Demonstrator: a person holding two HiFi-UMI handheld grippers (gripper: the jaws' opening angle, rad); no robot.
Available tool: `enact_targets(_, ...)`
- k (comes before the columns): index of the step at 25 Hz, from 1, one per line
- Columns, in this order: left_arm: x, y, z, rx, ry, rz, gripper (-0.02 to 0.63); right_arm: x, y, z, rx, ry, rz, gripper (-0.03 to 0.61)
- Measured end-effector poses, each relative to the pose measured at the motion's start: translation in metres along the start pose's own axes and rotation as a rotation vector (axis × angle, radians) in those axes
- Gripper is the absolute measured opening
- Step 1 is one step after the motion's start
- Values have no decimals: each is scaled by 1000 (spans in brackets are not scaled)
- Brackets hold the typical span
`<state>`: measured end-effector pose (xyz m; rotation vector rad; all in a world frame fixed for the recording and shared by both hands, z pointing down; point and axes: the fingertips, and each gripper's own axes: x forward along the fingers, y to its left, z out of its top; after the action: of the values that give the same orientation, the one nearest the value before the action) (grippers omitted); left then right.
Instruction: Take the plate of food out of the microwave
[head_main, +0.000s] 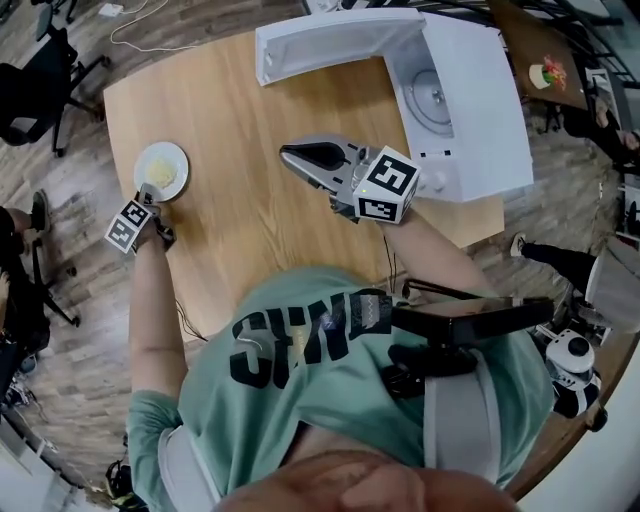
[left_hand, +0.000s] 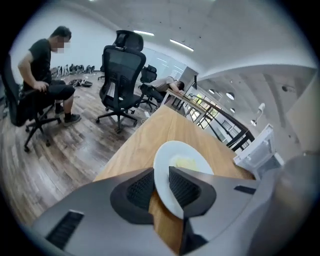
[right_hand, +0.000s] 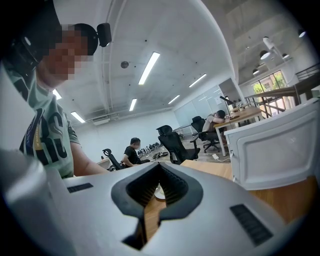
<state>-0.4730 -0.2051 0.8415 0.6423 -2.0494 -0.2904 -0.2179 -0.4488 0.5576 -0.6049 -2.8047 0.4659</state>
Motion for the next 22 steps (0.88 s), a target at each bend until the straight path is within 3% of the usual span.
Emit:
enact_targets(6, 0, 5, -3, 239, 42, 145, 124, -4, 5, 5, -5, -1, -9, 6)
enact_targets(9, 0, 10, 2, 207, 31, 148, 147, -5, 9, 7, -10, 2, -22, 6)
enact_targets(12, -14, 6, 17, 110, -58, 100, 147, -9, 12, 14, -22, 1, -25, 6)
enact_targets(15, -44, -7, 33, 40, -158, -12, 146, -12, 20, 22, -32, -8, -28, 6)
enact_targets(22, -139, -22, 58, -36, -310, -280, 144, -6, 62, 35, -48, -11, -54, 6)
